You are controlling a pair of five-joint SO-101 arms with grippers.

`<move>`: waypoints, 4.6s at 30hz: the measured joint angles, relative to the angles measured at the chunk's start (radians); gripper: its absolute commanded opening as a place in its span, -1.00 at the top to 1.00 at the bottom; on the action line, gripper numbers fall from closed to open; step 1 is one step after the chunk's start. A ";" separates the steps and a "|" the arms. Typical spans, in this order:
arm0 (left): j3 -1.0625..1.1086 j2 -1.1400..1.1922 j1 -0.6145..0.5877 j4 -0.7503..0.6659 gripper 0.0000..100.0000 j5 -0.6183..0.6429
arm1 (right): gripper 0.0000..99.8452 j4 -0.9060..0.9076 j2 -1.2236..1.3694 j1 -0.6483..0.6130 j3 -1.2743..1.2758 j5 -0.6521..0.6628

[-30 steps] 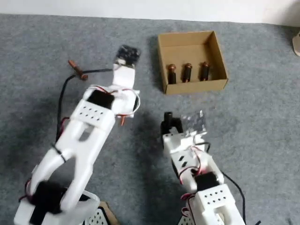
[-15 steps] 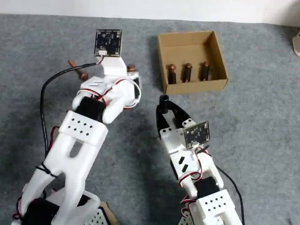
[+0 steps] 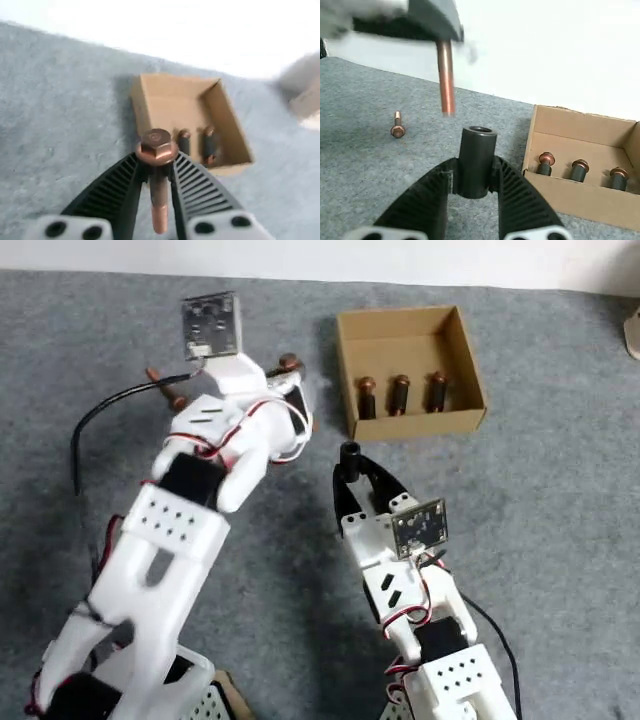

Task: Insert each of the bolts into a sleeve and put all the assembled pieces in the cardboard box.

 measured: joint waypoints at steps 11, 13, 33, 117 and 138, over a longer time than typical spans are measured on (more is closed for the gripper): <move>0.000 -0.097 0.158 0.028 0.99 0.014 | 0.99 0.000 0.000 0.000 0.000 0.000; 0.000 -0.097 0.164 0.028 0.99 0.014 | 0.99 0.000 0.000 0.000 0.000 0.000; 0.183 -0.109 0.184 -0.146 0.99 -0.061 | 0.99 0.000 0.000 0.003 0.000 0.002; 0.712 -0.127 -0.167 0.002 0.94 -0.089 | 0.99 0.465 1.814 0.344 -1.769 0.178; 0.712 -0.127 -0.167 0.002 0.94 -0.089 | 0.99 0.740 2.114 0.400 -2.196 0.109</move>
